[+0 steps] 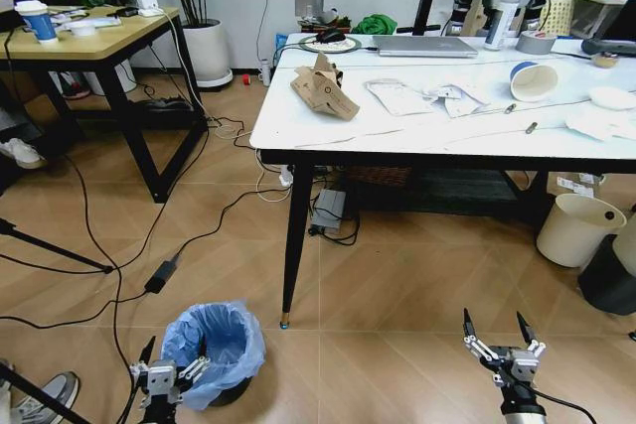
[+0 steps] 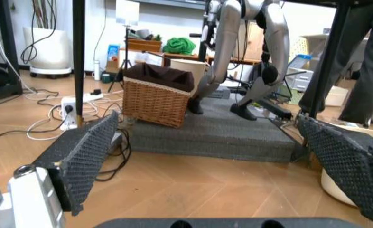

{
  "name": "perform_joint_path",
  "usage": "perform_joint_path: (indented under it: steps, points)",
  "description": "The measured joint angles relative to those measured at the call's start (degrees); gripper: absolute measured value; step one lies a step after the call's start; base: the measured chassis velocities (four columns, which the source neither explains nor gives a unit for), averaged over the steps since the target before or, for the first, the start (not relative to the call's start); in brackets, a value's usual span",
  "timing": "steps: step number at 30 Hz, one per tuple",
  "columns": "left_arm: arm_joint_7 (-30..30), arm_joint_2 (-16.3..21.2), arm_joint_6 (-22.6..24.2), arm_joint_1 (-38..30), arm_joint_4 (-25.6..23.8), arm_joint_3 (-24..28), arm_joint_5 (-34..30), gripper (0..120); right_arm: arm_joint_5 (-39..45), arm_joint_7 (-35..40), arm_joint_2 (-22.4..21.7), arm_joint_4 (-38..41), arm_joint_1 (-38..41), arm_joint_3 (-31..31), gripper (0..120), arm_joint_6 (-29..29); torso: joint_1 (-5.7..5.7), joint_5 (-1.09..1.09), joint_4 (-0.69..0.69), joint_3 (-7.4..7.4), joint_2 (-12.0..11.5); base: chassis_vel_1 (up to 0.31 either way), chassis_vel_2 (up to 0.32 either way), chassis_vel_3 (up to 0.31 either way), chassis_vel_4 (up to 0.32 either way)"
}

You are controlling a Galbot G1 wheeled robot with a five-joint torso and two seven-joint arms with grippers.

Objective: Pick up the trash bin and place the trash from the table into it.

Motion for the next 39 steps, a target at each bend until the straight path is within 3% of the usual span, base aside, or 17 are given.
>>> perform_joint_path:
  steps: [1, 6, 8, 12, 20, 32, 39]
  points:
    - [0.0, 0.0, 0.0, 0.0, 0.0, 0.0, 0.0, 100, 0.0, 0.0, 0.0, 0.0, 0.0, 0.0, 100, 0.0, 0.0, 0.0, 0.0, 0.0, 0.0, 0.0, 0.0, 0.0, 0.0]
    - [-3.85, 7.37, 3.14, -2.86, 2.38, 0.05, -7.56, 100, -0.02, -0.04, 2.68, -1.53, 0.56, -0.38, 100, 0.75, 0.05, 0.0, -0.01, 0.05, 0.1, 0.0, 0.0, 0.0, 0.0]
    - [-3.94, 8.08, 3.55, -3.66, 2.84, 0.05, -8.4, 100, -0.13, -0.08, 3.6, -2.04, 0.59, -0.7, 100, 1.12, 0.06, -0.01, -0.01, 0.07, 0.12, 0.0, 0.0, 0.0, 0.0]
    - [-2.01, 10.7, 8.91, -8.32, 4.81, 1.43, -15.15, 100, -1.24, -0.62, 7.52, -4.0, 0.9, -1.99, 100, 2.33, 0.1, -0.01, -0.02, 0.16, 0.25, 0.0, 0.0, 0.0, 0.0]
    - [-1.35, 12.06, 19.04, -10.93, 8.22, 3.4, -23.65, 100, -1.85, -0.65, 8.1, -5.11, 0.89, -2.45, 100, 2.33, 0.15, 0.01, 0.0, 0.27, 0.4, 0.0, 0.0, 0.0, 0.0]
    - [-1.86, 11.45, 20.84, -14.92, 13.66, 4.7, -24.98, 99, -1.87, -0.66, 7.29, -5.18, 0.84, -2.18, 100, 1.87, 0.2, 0.02, -0.01, 0.35, 0.55, 0.0, 0.0, 0.0, 0.0]
    - [-0.06, 11.06, 20.84, -16.44, 15.3, 5.04, -24.9, 77, -1.89, -0.67, 7.22, -5.04, 0.84, -2.15, 100, 1.65, 0.21, 0.03, -0.01, 0.38, 0.59, 0.0, 0.0, 0.0, 0.0]
